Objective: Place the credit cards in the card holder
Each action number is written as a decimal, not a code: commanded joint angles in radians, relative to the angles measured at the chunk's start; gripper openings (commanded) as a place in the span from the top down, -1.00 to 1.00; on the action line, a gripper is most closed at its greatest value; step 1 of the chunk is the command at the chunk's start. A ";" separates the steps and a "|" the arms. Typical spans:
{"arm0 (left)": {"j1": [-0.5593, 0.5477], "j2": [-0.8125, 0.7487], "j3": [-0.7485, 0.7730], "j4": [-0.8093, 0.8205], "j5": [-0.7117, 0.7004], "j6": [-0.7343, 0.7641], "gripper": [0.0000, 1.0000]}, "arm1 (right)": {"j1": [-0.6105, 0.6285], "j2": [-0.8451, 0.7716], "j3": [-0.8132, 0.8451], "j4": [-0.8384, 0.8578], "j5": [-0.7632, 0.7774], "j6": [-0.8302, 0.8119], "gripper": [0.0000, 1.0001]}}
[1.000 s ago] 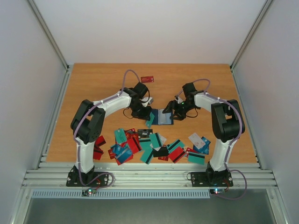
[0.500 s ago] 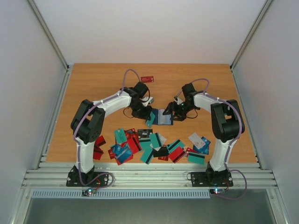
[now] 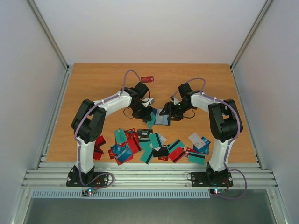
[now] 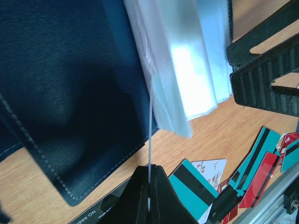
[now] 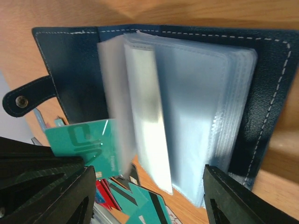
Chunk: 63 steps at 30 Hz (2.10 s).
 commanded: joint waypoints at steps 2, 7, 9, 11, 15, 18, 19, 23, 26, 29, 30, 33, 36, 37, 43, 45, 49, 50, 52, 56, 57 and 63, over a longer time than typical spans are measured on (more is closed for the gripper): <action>0.006 0.028 -0.002 0.028 0.038 -0.007 1.00 | 0.021 0.011 0.055 0.030 -0.053 -0.006 -0.28; 0.007 0.030 -0.008 0.036 0.042 -0.013 0.99 | 0.035 0.024 0.073 0.038 -0.072 0.004 -0.28; 0.006 0.032 -0.008 0.036 0.044 -0.013 0.99 | 0.038 0.031 0.078 0.036 -0.069 0.004 -0.27; 0.006 0.029 -0.005 0.031 0.039 -0.013 0.99 | 0.039 0.036 0.078 0.024 -0.044 0.002 -0.27; 0.006 0.001 0.026 -0.023 -0.009 -0.001 0.99 | 0.038 0.040 0.087 -0.019 0.029 -0.017 -0.27; 0.006 -0.045 0.065 -0.080 -0.056 0.012 0.99 | 0.038 0.053 0.091 -0.027 0.027 -0.027 -0.27; 0.006 -0.063 0.074 -0.100 -0.076 0.017 0.99 | 0.037 0.058 0.091 -0.025 0.022 -0.028 -0.28; 0.006 -0.109 0.094 -0.146 -0.185 0.040 1.00 | 0.039 0.081 0.086 0.004 -0.010 -0.021 -0.27; 0.013 -0.107 0.082 -0.160 -0.277 0.066 0.99 | 0.039 0.093 0.087 0.031 -0.037 -0.015 -0.27; 0.042 -0.114 0.046 -0.132 -0.291 0.060 0.99 | 0.039 0.098 0.095 0.049 -0.068 -0.009 -0.28; 0.054 -0.116 0.032 -0.119 -0.278 0.057 0.99 | 0.039 0.098 0.097 0.056 -0.081 -0.005 -0.28; 0.072 -0.104 0.004 -0.100 -0.242 0.051 0.99 | 0.044 0.103 0.112 0.073 -0.118 0.001 -0.28; 0.076 -0.092 -0.018 -0.079 -0.192 0.055 0.99 | 0.057 0.113 0.143 0.077 -0.151 0.002 -0.29; 0.076 -0.094 -0.025 -0.072 -0.180 0.054 1.00 | 0.063 0.116 0.153 0.075 -0.158 0.001 -0.29; 0.076 -0.118 -0.044 -0.057 -0.135 0.033 0.99 | 0.100 0.132 0.208 0.074 -0.184 0.012 -0.30; 0.076 -0.135 -0.040 -0.060 -0.112 0.030 1.00 | 0.111 0.151 0.232 0.067 -0.188 0.014 -0.30; 0.076 -0.182 -0.029 -0.068 -0.069 0.028 0.99 | 0.121 0.205 0.293 0.048 -0.194 0.015 -0.31; 0.076 -0.193 -0.027 -0.071 -0.060 0.029 1.00 | 0.123 0.221 0.309 0.043 -0.195 0.015 -0.32; 0.078 -0.207 -0.032 -0.062 -0.035 0.026 0.99 | 0.123 0.250 0.344 0.031 -0.194 0.015 -0.32; 0.079 -0.200 -0.048 -0.019 0.045 -0.001 1.00 | 0.123 0.287 0.380 0.010 -0.191 0.009 -0.34; 0.079 -0.195 -0.049 -0.011 0.061 -0.016 1.00 | 0.122 0.291 0.384 0.008 -0.191 0.009 -0.34; 0.081 -0.172 -0.100 0.149 0.221 -0.069 1.00 | 0.112 0.307 0.394 0.005 -0.201 0.012 -0.35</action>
